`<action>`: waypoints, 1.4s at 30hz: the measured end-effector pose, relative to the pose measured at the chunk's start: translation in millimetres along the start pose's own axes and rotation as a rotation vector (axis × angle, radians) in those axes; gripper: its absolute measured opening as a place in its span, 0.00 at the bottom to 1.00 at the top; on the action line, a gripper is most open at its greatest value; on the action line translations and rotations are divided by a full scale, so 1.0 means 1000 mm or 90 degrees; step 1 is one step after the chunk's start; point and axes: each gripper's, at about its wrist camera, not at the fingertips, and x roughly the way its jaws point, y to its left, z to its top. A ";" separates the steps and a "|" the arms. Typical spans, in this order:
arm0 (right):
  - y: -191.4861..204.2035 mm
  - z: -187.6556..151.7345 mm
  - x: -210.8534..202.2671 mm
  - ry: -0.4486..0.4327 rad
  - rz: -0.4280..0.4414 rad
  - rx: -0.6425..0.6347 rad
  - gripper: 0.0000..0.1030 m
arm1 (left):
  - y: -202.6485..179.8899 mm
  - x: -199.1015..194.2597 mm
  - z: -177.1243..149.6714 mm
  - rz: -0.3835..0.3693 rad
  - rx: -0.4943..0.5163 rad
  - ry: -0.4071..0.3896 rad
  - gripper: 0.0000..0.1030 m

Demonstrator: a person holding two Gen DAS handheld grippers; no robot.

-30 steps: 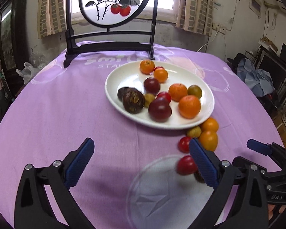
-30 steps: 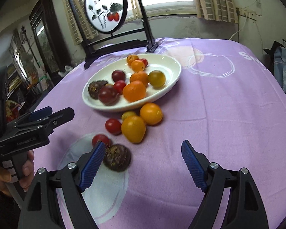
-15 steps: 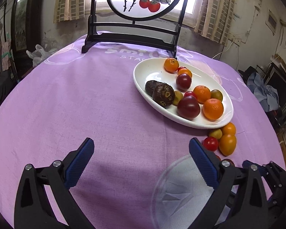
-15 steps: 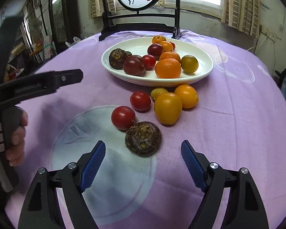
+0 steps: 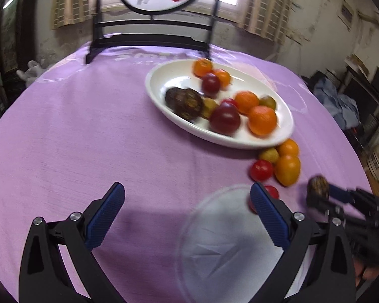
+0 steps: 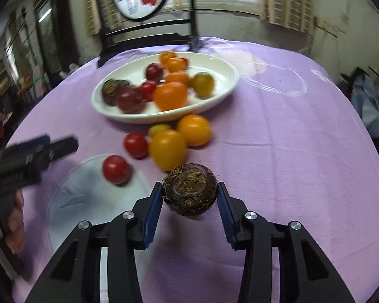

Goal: Organize fruits
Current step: 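Grasp another brown passion fruit with the right tool, then grasp red tomato with left tool while right tool carries passion fruit, place both on plate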

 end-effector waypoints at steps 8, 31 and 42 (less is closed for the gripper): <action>-0.017 -0.001 0.006 0.016 -0.031 0.030 0.43 | -0.032 0.001 -0.015 -0.047 0.056 0.000 0.95; -0.010 -0.001 -0.010 -0.014 -0.006 0.025 0.43 | -0.070 0.014 -0.011 -0.007 0.166 0.038 0.31; 0.008 0.013 -0.025 -0.086 0.026 0.003 0.43 | -0.032 -0.004 0.041 0.010 0.105 -0.016 0.31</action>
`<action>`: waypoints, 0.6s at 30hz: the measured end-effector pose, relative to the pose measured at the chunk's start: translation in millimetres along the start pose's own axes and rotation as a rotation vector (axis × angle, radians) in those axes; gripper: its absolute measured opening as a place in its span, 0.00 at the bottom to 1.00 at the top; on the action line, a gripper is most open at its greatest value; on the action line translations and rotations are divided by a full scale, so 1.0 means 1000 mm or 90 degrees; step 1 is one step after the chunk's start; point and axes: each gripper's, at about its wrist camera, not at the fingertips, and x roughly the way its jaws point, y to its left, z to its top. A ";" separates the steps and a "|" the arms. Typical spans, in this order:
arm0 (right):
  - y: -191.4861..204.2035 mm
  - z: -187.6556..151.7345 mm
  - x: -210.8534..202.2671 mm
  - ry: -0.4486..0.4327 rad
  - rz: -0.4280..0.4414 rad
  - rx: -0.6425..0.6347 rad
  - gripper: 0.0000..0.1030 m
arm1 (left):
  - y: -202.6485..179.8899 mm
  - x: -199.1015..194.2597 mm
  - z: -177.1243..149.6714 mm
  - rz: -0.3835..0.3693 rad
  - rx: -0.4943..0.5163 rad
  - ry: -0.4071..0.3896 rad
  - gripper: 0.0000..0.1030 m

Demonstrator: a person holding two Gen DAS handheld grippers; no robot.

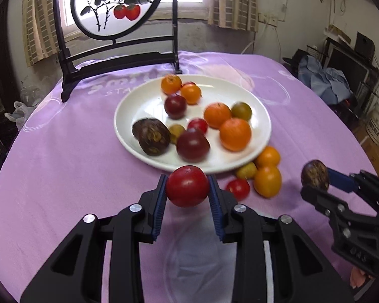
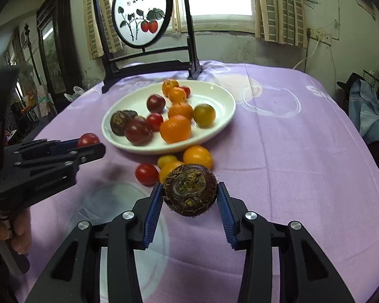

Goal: Organize fruits
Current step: 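Grasp red tomato with left tool while right tool carries passion fruit, place both on plate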

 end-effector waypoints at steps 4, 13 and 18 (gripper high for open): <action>0.010 0.027 0.004 -0.018 0.003 -0.030 0.43 | 0.012 0.012 0.021 0.009 -0.034 -0.004 0.31; 0.015 0.090 0.046 -0.011 0.003 -0.023 0.43 | 0.035 0.047 0.053 0.025 -0.095 0.010 0.31; 0.013 0.104 0.078 0.016 0.005 0.000 0.43 | 0.041 0.063 0.061 0.030 -0.110 0.010 0.31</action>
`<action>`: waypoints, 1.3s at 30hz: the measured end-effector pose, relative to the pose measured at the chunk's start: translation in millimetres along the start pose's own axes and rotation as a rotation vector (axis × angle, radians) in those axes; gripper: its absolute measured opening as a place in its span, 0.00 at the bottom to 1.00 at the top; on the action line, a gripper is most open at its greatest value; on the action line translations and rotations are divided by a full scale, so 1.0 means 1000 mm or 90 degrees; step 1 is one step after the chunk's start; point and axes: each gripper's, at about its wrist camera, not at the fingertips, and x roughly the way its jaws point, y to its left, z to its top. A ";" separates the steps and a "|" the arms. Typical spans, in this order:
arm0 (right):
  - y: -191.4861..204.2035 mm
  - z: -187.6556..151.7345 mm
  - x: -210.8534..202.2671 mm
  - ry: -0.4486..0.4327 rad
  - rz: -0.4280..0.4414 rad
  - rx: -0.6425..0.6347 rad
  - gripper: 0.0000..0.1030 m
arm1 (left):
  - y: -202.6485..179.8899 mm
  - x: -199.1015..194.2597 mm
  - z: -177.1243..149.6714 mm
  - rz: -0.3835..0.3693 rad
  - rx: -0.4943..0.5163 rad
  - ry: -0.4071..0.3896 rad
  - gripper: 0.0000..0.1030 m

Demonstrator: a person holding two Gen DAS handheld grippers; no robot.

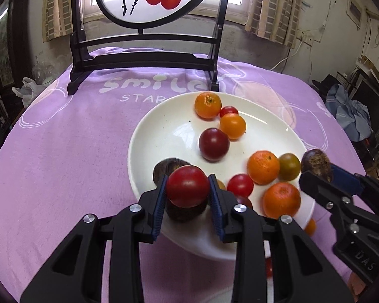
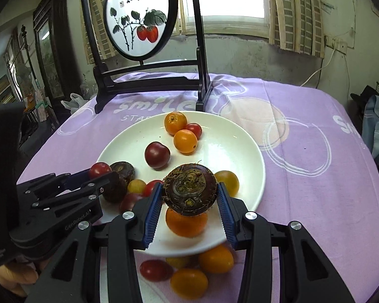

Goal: Organize fruits
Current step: 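Grasp red tomato with left tool while right tool carries passion fruit, place both on plate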

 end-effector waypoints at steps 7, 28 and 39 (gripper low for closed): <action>0.002 0.005 0.023 0.016 0.001 0.006 0.43 | -0.002 0.010 0.008 -0.001 -0.005 -0.013 0.31; -0.025 -0.007 -0.012 -0.029 -0.011 0.088 0.81 | 0.000 -0.030 0.009 0.024 -0.007 -0.115 0.92; -0.061 -0.070 -0.055 -0.016 -0.047 0.112 0.84 | -0.023 -0.047 -0.019 -0.012 0.026 -0.077 0.95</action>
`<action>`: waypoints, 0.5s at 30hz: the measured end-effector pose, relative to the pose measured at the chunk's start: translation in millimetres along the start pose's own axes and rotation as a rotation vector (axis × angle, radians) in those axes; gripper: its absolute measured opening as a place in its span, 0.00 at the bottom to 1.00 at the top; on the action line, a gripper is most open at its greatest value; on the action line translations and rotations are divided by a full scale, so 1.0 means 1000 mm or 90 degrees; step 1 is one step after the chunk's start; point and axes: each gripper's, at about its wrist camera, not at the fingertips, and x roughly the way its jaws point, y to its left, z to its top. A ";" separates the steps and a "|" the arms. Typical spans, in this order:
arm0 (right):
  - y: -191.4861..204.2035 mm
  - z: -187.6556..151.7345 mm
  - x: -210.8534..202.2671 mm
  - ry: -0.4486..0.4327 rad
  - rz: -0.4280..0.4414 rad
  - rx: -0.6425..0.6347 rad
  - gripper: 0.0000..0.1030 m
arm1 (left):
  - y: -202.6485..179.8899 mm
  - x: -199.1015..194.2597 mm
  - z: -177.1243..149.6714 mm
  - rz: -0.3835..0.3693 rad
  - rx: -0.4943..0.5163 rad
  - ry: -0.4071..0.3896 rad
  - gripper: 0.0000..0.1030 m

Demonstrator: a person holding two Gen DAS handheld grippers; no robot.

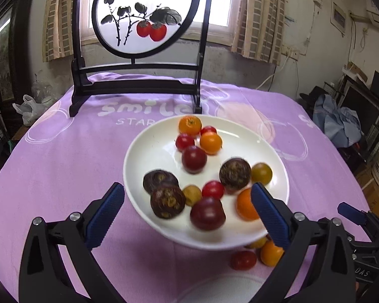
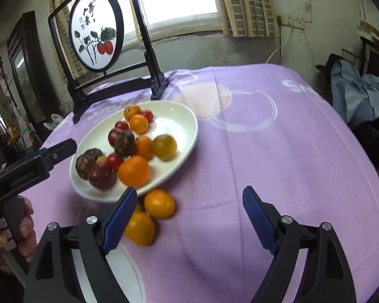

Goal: Organize fruits
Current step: 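Grasp red tomato with left tool while right tool carries passion fruit, place both on plate, then grasp red tomato with left tool while right tool grasps orange, place both on plate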

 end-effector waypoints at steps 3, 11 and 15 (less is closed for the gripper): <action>0.007 -0.014 0.004 0.025 0.017 -0.025 0.84 | -0.007 -0.003 -0.015 0.008 0.028 0.022 0.95; 0.043 -0.039 0.015 0.077 0.035 -0.130 0.84 | 0.003 -0.020 -0.049 0.028 0.054 0.056 0.95; 0.053 -0.044 0.024 0.093 0.011 -0.155 0.78 | 0.014 -0.017 -0.057 0.034 0.040 0.066 0.95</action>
